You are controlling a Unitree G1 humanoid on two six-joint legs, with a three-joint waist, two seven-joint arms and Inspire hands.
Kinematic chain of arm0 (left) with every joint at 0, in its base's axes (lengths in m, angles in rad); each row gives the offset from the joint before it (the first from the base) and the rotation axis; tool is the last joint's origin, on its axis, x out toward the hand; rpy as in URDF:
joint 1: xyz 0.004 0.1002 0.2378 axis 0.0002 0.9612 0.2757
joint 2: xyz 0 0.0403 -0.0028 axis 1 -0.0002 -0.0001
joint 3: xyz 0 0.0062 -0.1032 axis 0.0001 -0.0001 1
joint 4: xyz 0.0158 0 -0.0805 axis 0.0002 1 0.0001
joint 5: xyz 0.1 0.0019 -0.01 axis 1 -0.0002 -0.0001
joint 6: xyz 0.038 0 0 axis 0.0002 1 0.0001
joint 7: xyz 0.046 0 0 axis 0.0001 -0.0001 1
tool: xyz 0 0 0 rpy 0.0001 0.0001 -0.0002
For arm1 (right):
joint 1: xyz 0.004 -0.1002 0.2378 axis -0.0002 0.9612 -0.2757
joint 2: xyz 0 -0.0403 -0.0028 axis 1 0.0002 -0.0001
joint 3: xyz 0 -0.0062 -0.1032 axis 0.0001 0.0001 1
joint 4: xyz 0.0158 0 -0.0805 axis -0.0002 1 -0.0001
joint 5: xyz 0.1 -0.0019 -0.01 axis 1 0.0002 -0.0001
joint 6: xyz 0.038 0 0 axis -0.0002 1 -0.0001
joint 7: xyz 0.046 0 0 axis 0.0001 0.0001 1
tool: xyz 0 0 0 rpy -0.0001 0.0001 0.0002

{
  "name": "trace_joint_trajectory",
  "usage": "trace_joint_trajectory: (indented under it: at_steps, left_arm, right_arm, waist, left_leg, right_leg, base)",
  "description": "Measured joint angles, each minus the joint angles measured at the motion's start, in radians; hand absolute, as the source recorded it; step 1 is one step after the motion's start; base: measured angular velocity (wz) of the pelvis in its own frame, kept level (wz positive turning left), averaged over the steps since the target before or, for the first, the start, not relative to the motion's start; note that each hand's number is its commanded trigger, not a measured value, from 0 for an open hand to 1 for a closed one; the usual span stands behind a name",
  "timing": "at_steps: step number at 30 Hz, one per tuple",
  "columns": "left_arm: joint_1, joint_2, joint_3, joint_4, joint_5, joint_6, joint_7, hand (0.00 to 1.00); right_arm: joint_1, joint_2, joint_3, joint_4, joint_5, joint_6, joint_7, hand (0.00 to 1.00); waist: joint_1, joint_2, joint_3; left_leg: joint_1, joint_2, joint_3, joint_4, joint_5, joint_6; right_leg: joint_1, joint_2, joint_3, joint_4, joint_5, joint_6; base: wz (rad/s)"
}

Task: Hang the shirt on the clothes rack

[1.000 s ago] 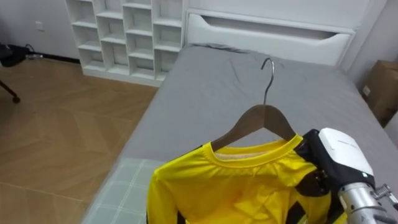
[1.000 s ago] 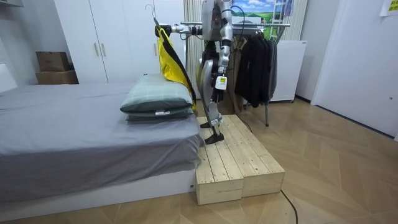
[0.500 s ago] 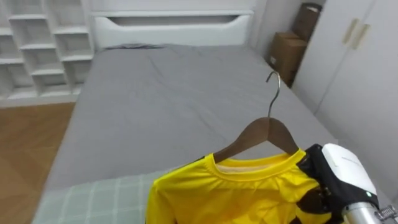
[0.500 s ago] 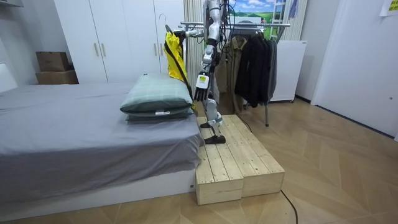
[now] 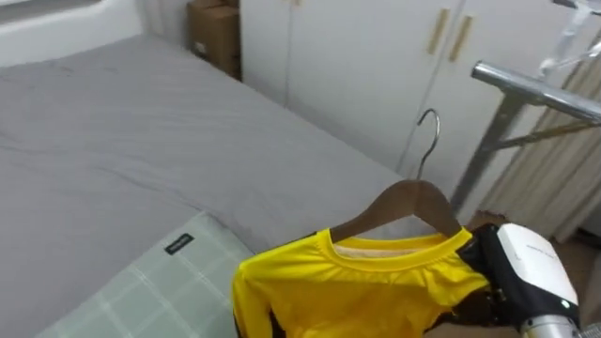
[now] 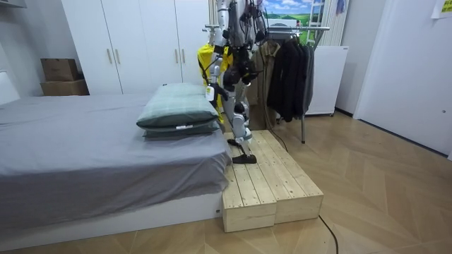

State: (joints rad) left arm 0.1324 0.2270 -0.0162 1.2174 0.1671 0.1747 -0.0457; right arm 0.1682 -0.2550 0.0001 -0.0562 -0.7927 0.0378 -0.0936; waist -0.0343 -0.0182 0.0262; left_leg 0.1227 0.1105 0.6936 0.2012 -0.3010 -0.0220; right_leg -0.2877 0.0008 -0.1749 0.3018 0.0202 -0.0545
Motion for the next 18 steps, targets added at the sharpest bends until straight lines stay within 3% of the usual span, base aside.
trace_joint_trajectory:
  at_steps: [1,2,3,4,5,6,7,9,10,13,18]
  left_arm:
    - [0.002,-0.007,-0.003,0.0,0.0,0.013,0.0,0.0]
    - [0.002,-0.008,-0.008,0.0,0.0,0.02,0.0,0.0]
    - [0.003,-0.01,-0.009,0.0,0.0,0.03,0.0,0.0]
    - [0.002,-0.006,-0.006,-0.004,0.001,0.042,0.0,0.0]
    - [0.001,-0.003,-0.004,-0.006,0.004,0.046,0.0,0.0]
    - [0.001,-0.01,0.01,-0.006,0.024,0.053,0.0,0.0]
    - [0.001,-0.012,0.025,-0.004,0.055,0.063,0.0,0.0]
    - [-0.001,-0.005,0.032,0.0,0.091,0.074,0.0,0.0]
    - [-0.005,-0.007,0.031,0.0,0.092,0.083,0.0,0.0]
    - [-0.005,-0.011,0.03,-0.001,0.124,0.098,0.0,0.0]
    - [-0.004,-0.01,-0.032,-0.003,0.147,0.119,0.0,0.0]
  right_arm:
    - [0.0,-0.001,-0.001,0.006,0.0,0.011,0.001,1.0]
    - [0.0,-0.001,0.0,0.007,0.0,0.018,0.001,1.0]
    - [-0.005,-0.001,0.008,0.013,0.002,0.023,0.001,1.0]
    - [-0.017,0.003,0.026,0.021,0.004,0.026,0.001,1.0]
    - [-0.026,0.006,0.037,0.024,0.004,0.027,0.002,1.0]
    - [-0.036,0.008,0.062,0.027,0.004,0.029,0.006,1.0]
    - [-0.047,0.015,0.089,0.029,0.004,0.026,0.01,1.0]
    - [-0.059,0.031,0.116,0.04,0.008,0.025,0.011,1.0]
    - [-0.065,0.029,0.115,0.042,0.018,0.03,0.013,1.0]
    - [-0.073,0.042,0.1,0.044,0.021,0.047,0.028,1.0]
    - [-0.074,0.045,0.096,0.044,0.04,0.05,0.054,1.0]
  waist:
    - [0.01,0.001,-0.0017]
    - [0.014,0.002,-0.002]
    - [0.026,0.0,-0.0043]
    - [0.029,-0.014,-0.0075]
    - [0.027,-0.02,-0.0045]
    - [0.041,-0.019,-0.0057]
    - [0.057,-0.013,-0.0067]
    - [0.033,-0.02,-0.0078]
    - [0.016,-0.021,-0.0072]
    - [0.009,-0.029,-0.0072]
    - [-0.004,-0.035,-0.0063]
  left_leg:
    - [0.016,-0.001,0.036,-0.012,0.001,-0.003]
    - [0.022,-0.002,0.053,-0.013,0.0,-0.007]
    - [0.03,-0.002,0.081,-0.01,-0.004,-0.015]
    - [0.031,-0.006,0.088,0.015,-0.01,-0.025]
    - [0.025,-0.006,0.082,0.031,-0.011,-0.026]
    - [0.014,-0.006,0.015,0.053,-0.008,-0.02]
    - [0.007,0.004,-0.097,0.06,-0.004,-0.014]
    - [-0.021,0.015,-0.209,0.069,-0.001,-0.008]
    - [-0.035,0.011,-0.246,0.02,0.01,-0.009]
    - [-0.028,0.003,-0.214,0.017,0.019,-0.02]
    - [-0.032,0.02,-0.181,0.092,0.01,-0.023]
  right_leg:
    - [0.004,-0.031,-0.075,0.109,-0.097,0.01]
    - [0.014,-0.047,-0.099,0.15,-0.135,0.009]
    - [0.04,-0.084,-0.128,0.201,-0.2,0.018]
    - [0.045,-0.096,-0.118,0.188,-0.229,0.029]
    - [0.043,-0.083,-0.095,0.171,-0.233,0.019]
    - [0.048,-0.051,-0.049,0.135,-0.22,0.011]
    - [0.072,-0.014,-0.019,0.087,-0.188,-0.003]
    - [0.104,0.014,0.002,0.008,-0.143,-0.012]
    - [0.104,0.019,0.011,-0.007,-0.131,-0.011]
    - [0.09,0.038,0.034,-0.012,-0.114,-0.01]
    - [0.095,0.039,0.047,-0.01,-0.111,-0.018]
  base:
    - [-0.81]
    - [-0.8]
    - [-0.7]
    - [-0.59]
    - [-0.62]
    - [-0.93]
    - [-1.02]
    - [-0.49]
    - [-0.13]
    - [-0.26]
    - [-0.14]
